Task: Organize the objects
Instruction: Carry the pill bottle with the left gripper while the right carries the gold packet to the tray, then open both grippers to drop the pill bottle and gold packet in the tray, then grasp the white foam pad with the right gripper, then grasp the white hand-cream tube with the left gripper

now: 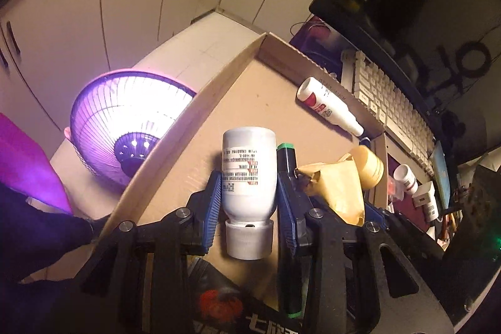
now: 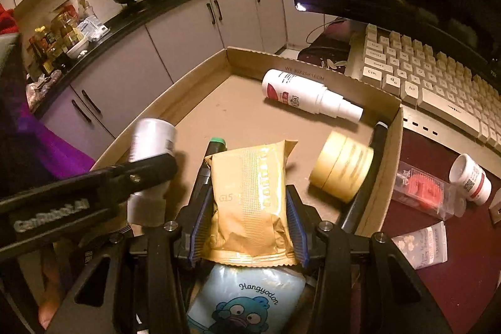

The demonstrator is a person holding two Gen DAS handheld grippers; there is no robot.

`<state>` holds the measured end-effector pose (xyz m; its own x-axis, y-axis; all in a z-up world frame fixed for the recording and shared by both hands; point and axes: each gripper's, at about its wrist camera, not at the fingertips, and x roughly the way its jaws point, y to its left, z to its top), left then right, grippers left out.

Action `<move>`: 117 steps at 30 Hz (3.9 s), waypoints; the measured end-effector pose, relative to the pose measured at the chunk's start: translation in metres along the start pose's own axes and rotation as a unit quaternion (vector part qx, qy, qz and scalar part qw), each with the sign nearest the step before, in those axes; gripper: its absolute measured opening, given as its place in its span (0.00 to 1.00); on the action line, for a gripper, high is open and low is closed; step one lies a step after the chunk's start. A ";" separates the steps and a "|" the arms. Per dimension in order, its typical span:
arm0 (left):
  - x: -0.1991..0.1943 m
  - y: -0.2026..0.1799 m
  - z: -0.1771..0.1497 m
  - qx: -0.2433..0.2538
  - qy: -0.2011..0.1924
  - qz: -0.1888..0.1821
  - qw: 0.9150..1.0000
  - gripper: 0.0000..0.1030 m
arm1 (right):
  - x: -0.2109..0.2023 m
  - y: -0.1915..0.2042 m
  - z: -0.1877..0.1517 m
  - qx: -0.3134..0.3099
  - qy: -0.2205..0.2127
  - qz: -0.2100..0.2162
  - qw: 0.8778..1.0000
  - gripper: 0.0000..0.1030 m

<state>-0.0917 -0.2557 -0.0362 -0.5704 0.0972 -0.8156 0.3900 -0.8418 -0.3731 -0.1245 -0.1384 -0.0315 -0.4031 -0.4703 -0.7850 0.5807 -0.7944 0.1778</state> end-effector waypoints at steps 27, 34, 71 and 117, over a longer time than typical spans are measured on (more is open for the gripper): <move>-0.113 -0.103 -0.153 0.072 -0.112 -0.125 0.983 0.48 | -0.153 -0.111 -0.131 0.055 -0.096 0.119 0.987 0.57; -0.090 -0.146 -0.163 0.101 -0.064 -0.141 0.983 0.48 | -0.181 -0.188 -0.157 0.106 -0.111 0.022 0.988 0.63; -0.066 -0.152 -0.174 0.112 -0.025 -0.118 0.986 0.48 | -0.144 -0.242 -0.140 0.047 -0.011 -0.130 0.990 0.77; 0.054 -0.223 -0.111 0.305 0.083 0.014 0.949 0.42 | -0.133 -0.238 -0.146 0.067 -0.008 -0.144 0.987 0.82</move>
<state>-0.1296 -0.0039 -0.0459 -0.4246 0.1098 -0.8987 -0.1164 -0.9910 -0.0661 -0.1053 0.1693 -0.0558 -0.5493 -0.2232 -0.8052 0.3429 -0.9390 0.0263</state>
